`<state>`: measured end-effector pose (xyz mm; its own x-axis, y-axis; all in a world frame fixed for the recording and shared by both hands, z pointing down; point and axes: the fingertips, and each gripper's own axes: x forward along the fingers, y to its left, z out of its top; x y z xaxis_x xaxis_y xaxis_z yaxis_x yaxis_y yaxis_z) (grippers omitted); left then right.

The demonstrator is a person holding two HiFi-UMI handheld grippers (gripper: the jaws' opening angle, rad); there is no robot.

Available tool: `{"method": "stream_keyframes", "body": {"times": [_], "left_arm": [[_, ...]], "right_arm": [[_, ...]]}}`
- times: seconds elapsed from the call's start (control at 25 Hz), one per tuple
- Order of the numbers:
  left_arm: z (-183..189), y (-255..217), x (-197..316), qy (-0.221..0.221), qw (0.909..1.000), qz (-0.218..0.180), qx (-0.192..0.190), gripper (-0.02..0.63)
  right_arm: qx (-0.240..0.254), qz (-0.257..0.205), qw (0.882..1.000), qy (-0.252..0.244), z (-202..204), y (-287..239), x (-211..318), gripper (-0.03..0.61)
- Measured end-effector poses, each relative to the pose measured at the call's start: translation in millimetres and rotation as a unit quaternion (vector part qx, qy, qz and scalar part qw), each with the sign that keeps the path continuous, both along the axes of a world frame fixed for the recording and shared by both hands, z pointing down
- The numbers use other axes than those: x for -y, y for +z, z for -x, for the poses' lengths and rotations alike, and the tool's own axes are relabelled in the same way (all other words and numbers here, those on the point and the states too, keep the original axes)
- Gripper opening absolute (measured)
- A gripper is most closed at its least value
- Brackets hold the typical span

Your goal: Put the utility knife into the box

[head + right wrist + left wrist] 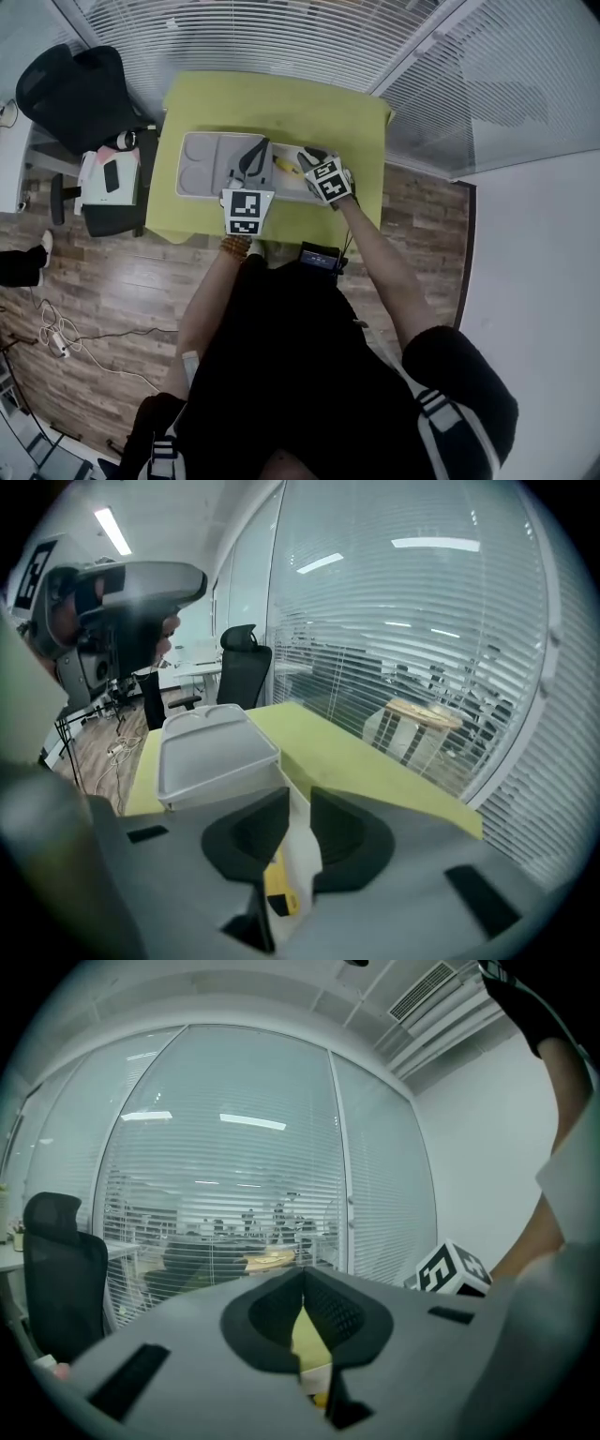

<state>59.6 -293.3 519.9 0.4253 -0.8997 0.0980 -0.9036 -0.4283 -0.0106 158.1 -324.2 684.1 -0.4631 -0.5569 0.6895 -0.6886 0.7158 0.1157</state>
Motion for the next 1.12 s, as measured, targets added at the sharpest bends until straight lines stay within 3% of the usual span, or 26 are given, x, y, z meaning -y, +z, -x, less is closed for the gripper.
{"method": "stream_keyframes", "body": {"times": [0.16,0.6,1.12], "left_arm": [[-4.1,-4.0,4.1,0.002,1.0,-0.004,-0.002,0.012],[-19.4,-28.2,15.3,0.014,0.9995,-0.028,-0.005,0.012],[-17.4,-31.2,21.1,0.011,0.9994,-0.027,-0.018,0.012]], "right_arm": [[0.014,-0.013,1.0,0.001,2.6,-18.2,1.4,0.065],[0.107,-0.051,0.992,0.051,-2.7,-79.0,13.6,0.061],[0.159,-0.165,0.968,0.102,-17.9,-162.7,10.8,0.034]]}}
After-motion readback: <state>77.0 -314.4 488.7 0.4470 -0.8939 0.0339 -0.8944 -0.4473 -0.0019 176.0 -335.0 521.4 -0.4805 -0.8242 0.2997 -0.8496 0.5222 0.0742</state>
